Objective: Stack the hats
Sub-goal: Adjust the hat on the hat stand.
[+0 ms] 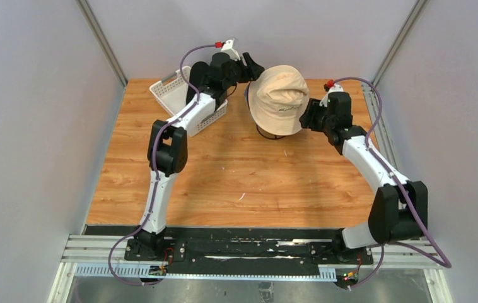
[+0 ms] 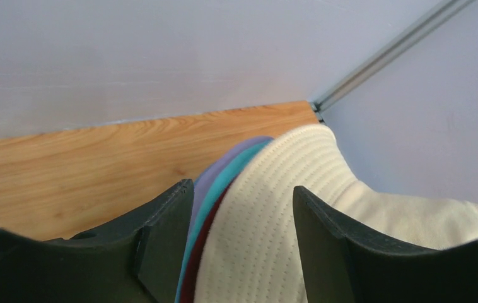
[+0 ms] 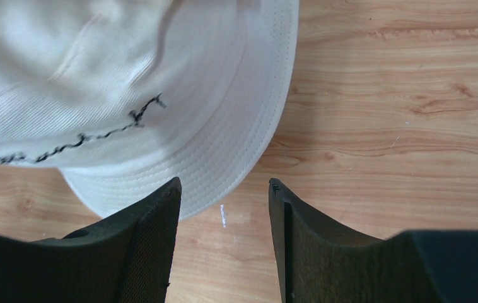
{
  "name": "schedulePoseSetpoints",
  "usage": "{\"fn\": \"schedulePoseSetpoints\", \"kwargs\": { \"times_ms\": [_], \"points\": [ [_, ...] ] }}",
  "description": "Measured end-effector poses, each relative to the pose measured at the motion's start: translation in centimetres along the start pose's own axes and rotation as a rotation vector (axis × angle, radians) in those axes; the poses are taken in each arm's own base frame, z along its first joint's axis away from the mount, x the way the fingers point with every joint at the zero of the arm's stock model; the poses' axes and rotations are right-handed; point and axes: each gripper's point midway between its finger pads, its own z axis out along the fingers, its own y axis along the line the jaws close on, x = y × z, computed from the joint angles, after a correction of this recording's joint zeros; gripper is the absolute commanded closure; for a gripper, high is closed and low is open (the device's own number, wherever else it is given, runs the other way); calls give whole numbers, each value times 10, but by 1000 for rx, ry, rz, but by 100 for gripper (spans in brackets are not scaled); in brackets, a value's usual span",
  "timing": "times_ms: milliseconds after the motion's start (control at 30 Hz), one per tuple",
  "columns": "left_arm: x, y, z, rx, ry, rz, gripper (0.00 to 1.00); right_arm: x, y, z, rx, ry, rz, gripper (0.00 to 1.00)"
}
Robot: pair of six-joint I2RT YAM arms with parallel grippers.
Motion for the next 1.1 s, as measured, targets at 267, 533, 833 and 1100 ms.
{"fn": "schedulePoseSetpoints", "kwargs": {
  "times_ms": [267, 533, 833, 1100],
  "points": [
    [31, -37, 8, 115, 52, 24, 37, 9, -10, 28, 40, 49, -1, 47],
    [45, -39, -16, 112, 61, 32, 39, 2, -13, 41, 52, 56, -11, 47],
    [70, -40, -93, 59, 99, -2, 41, -13, -16, 49, 65, 31, -27, 47],
    [102, -68, -122, 78, 112, -23, 44, -23, -24, 62, 84, 18, -36, 48]
  ]
}}
